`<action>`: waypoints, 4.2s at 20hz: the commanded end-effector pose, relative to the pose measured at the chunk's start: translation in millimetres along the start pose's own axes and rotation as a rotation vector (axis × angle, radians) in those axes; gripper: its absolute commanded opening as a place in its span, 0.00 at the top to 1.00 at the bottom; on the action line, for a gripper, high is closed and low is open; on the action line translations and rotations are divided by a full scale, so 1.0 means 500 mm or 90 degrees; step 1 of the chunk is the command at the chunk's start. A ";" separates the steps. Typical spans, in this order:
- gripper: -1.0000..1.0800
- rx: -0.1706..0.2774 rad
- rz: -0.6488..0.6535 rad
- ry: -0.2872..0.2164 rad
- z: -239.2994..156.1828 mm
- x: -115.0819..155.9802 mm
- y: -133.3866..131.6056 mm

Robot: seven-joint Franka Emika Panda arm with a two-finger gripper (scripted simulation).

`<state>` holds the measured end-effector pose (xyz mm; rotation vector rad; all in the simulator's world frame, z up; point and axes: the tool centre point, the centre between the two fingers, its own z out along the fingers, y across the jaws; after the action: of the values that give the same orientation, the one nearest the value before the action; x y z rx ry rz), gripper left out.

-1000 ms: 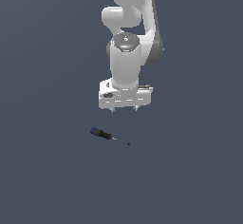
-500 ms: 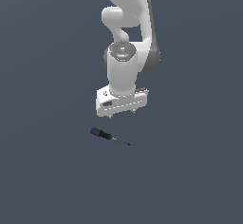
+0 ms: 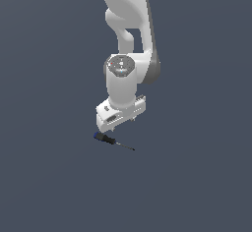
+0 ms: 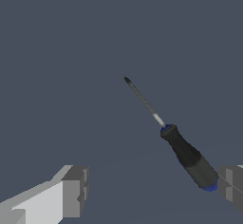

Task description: Pick up the object and move it to a goal position.

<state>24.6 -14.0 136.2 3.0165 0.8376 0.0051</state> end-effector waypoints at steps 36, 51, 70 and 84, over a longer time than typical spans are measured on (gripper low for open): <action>0.04 0.007 -0.428 0.002 0.143 0.005 0.104; 0.04 0.007 -0.431 0.002 0.242 0.004 0.102; 1.00 0.007 -0.431 0.002 0.228 0.003 0.104; 1.00 0.007 -0.432 0.002 0.023 -0.013 0.121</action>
<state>50.4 -68.0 110.5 2.5756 1.7992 -0.0018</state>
